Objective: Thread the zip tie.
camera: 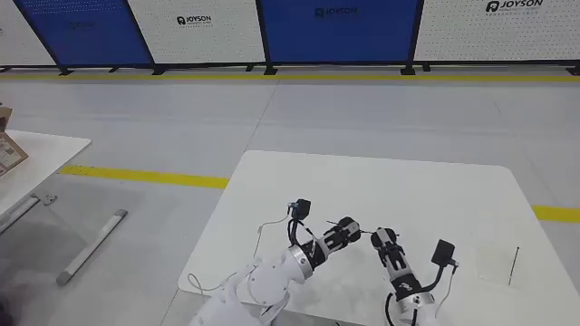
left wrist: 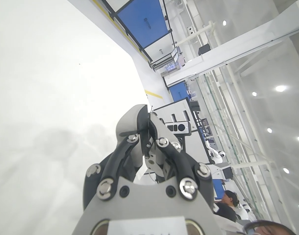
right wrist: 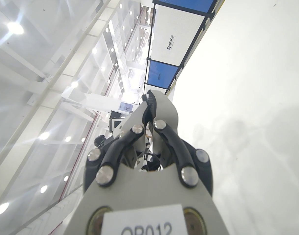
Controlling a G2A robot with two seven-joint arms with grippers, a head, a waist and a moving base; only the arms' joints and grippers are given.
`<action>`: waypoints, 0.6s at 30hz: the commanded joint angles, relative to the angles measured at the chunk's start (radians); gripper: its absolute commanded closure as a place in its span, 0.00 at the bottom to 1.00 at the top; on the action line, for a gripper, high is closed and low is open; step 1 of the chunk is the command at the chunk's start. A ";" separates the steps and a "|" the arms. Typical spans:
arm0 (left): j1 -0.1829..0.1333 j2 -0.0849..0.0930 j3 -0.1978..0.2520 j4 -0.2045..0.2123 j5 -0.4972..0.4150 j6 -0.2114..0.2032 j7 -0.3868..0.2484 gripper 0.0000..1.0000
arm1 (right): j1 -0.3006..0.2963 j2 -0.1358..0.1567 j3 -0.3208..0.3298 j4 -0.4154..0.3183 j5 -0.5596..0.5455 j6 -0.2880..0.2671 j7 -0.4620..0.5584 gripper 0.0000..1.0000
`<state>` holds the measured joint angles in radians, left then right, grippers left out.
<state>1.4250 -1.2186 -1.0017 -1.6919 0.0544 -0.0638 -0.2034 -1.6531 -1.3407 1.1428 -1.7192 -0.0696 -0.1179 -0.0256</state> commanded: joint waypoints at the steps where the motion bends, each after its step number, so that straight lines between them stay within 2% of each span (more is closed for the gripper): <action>1: 0.000 0.000 0.001 -0.001 0.002 0.000 0.004 0.56 | 0.000 0.000 0.001 0.000 0.000 0.002 -0.001 1.00; 2: 0.001 0.000 0.002 -0.002 0.005 0.001 0.008 0.53 | 0.000 -0.001 0.002 -0.001 0.000 0.003 -0.002 1.00; 7: 0.002 0.000 0.006 -0.010 0.015 0.000 0.010 0.63 | -0.001 -0.002 0.004 -0.003 -0.003 0.008 -0.011 1.00; 12: 0.005 0.000 0.007 -0.017 0.035 0.003 0.021 0.79 | 0.001 -0.003 0.003 -0.004 -0.013 0.023 -0.014 1.00; 18: 0.008 0.000 0.008 -0.024 0.047 0.006 0.031 0.88 | 0.005 -0.005 -0.002 -0.003 -0.023 0.039 -0.018 1.00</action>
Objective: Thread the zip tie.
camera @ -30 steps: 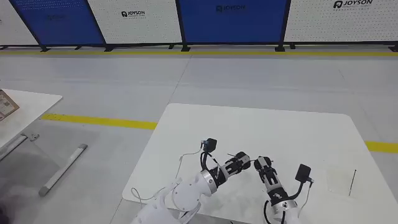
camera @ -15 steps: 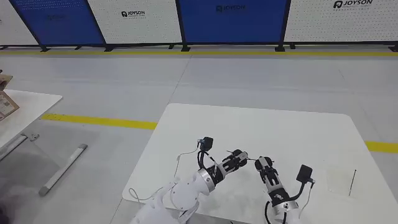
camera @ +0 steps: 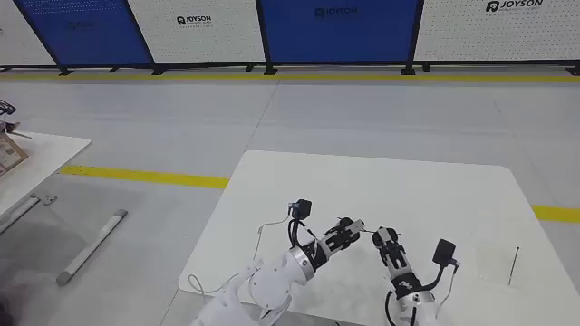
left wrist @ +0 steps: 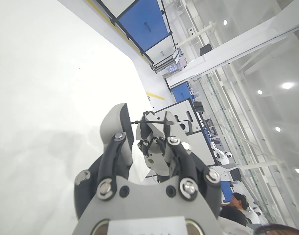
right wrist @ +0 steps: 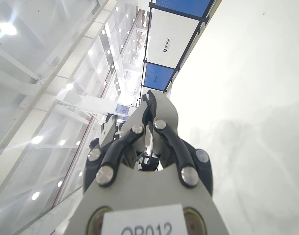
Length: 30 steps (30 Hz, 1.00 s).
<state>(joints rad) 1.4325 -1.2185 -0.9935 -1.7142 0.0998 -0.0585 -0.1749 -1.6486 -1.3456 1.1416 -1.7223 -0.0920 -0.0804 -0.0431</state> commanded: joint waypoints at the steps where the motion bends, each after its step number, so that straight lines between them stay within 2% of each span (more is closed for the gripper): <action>1: 0.002 0.000 -0.001 -0.004 0.002 0.001 0.004 0.90 | 0.001 -0.001 -0.001 0.001 -0.002 0.004 -0.001 1.00; 11: -0.002 -0.001 0.008 0.002 0.013 0.019 -0.001 0.83 | 0.002 -0.003 -0.003 0.002 -0.008 0.000 0.001 1.00; 17: -0.005 -0.002 0.009 0.004 0.009 0.022 0.005 1.00 | 0.000 -0.004 -0.003 0.003 -0.011 -0.005 0.001 1.00; 24: -0.008 -0.003 0.011 0.009 0.007 0.031 0.002 1.00 | -0.003 -0.005 -0.002 0.004 -0.009 -0.017 0.000 1.00; 30: -0.008 -0.003 0.015 0.008 -0.010 0.008 -0.025 1.00 | 0.003 -0.007 -0.007 0.008 -0.009 -0.014 0.009 1.00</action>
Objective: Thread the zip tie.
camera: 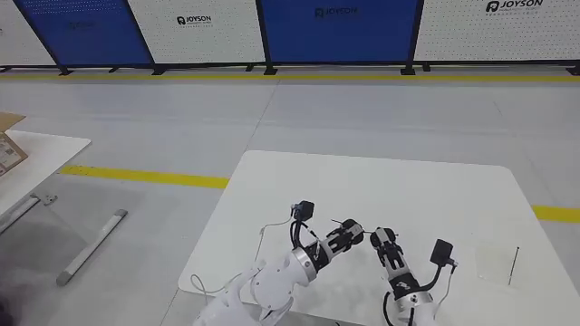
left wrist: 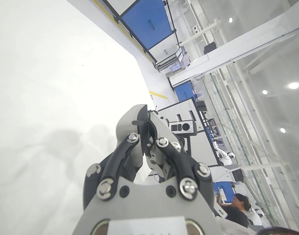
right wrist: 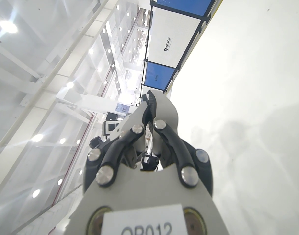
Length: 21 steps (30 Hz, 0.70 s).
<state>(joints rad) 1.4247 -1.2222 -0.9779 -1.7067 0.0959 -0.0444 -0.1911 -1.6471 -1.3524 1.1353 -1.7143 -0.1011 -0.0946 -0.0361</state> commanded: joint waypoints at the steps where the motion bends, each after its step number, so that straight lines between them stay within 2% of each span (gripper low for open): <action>1: 0.000 0.001 -0.002 0.001 -0.008 -0.008 -0.011 1.00 | 0.002 -0.001 -0.002 0.001 0.000 0.000 0.004 1.00; 8: 0.004 0.003 -0.014 -0.002 -0.012 -0.012 -0.015 1.00 | 0.008 -0.003 -0.007 0.004 0.000 0.006 0.011 1.00; 9: 0.005 0.004 -0.016 -0.003 -0.014 -0.012 -0.014 0.91 | 0.008 -0.003 -0.006 0.003 0.001 0.005 0.010 1.00; 10: 0.006 0.004 -0.018 -0.003 -0.014 -0.010 -0.014 0.73 | 0.007 -0.003 -0.006 0.003 0.001 0.005 0.010 1.00; 12: 0.007 0.005 -0.019 -0.004 -0.014 -0.008 -0.012 0.55 | 0.006 -0.003 -0.005 0.002 -0.001 0.007 0.009 1.00; 14: 0.008 0.005 -0.020 -0.004 -0.014 -0.007 -0.012 0.51 | 0.006 -0.003 -0.005 0.002 -0.002 0.011 0.009 1.00; 15: 0.008 0.005 -0.020 -0.004 -0.013 -0.006 -0.011 0.38 | 0.007 -0.004 -0.005 0.003 -0.002 0.014 0.009 1.00; 18: 0.010 0.005 -0.022 -0.005 -0.012 -0.006 -0.002 0.36 | 0.008 -0.004 -0.004 0.004 -0.002 0.018 0.007 1.00; 21: 0.015 0.006 -0.026 -0.009 -0.002 -0.008 0.011 0.50 | 0.007 -0.005 -0.002 0.004 -0.003 0.021 0.002 1.00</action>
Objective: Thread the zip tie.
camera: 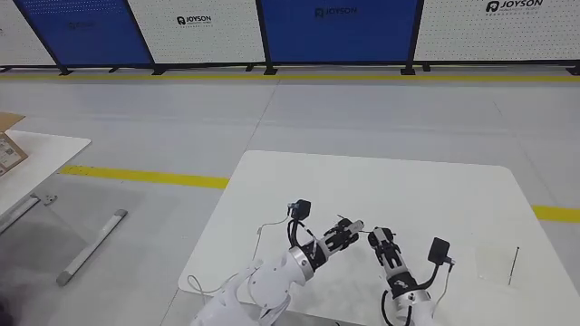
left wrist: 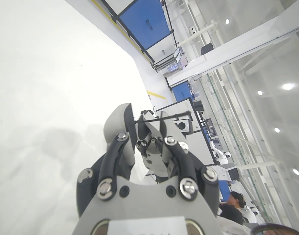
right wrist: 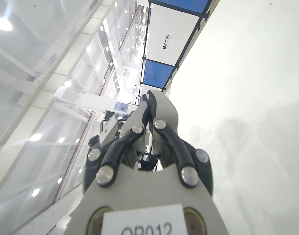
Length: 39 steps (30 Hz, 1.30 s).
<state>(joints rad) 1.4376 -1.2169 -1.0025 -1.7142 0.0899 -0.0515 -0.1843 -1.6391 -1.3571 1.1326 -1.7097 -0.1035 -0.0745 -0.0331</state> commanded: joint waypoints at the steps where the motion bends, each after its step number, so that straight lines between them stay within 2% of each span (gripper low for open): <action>1: 0.004 0.001 -0.003 -0.003 0.006 -0.001 0.007 0.58 | -0.001 0.000 0.002 0.000 0.000 0.001 -0.002 1.00; 4: 0.010 0.002 -0.010 -0.005 0.010 -0.001 0.014 0.73 | -0.003 0.000 0.004 -0.001 -0.001 0.003 -0.003 1.00; 15: 0.026 0.006 -0.025 -0.021 0.023 -0.003 0.026 0.96 | -0.003 -0.003 0.003 -0.001 -0.013 0.015 -0.008 1.00; 26: 0.019 0.004 -0.015 -0.020 0.038 0.010 0.024 0.97 | -0.004 -0.004 0.002 -0.004 -0.019 0.012 -0.006 1.00; 30: 0.016 0.003 -0.011 -0.020 0.040 0.014 0.024 0.87 | -0.006 -0.004 0.004 -0.005 -0.019 0.009 -0.005 1.00; 32: 0.015 0.003 -0.009 -0.020 0.042 0.016 0.023 0.85 | -0.007 -0.004 0.005 -0.006 -0.020 0.008 -0.005 1.00; 37: 0.013 0.003 -0.008 -0.019 0.043 0.020 0.022 1.00 | -0.008 -0.005 0.006 -0.007 -0.020 0.006 -0.004 1.00; 39: 0.013 0.003 -0.009 -0.018 0.043 0.020 0.023 0.98 | -0.009 -0.005 0.007 -0.006 -0.019 0.004 -0.003 1.00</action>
<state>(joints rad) 1.4511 -1.2142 -1.0109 -1.7331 0.1331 -0.0313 -0.1622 -1.6480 -1.3620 1.1395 -1.7163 -0.1231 -0.0699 -0.0367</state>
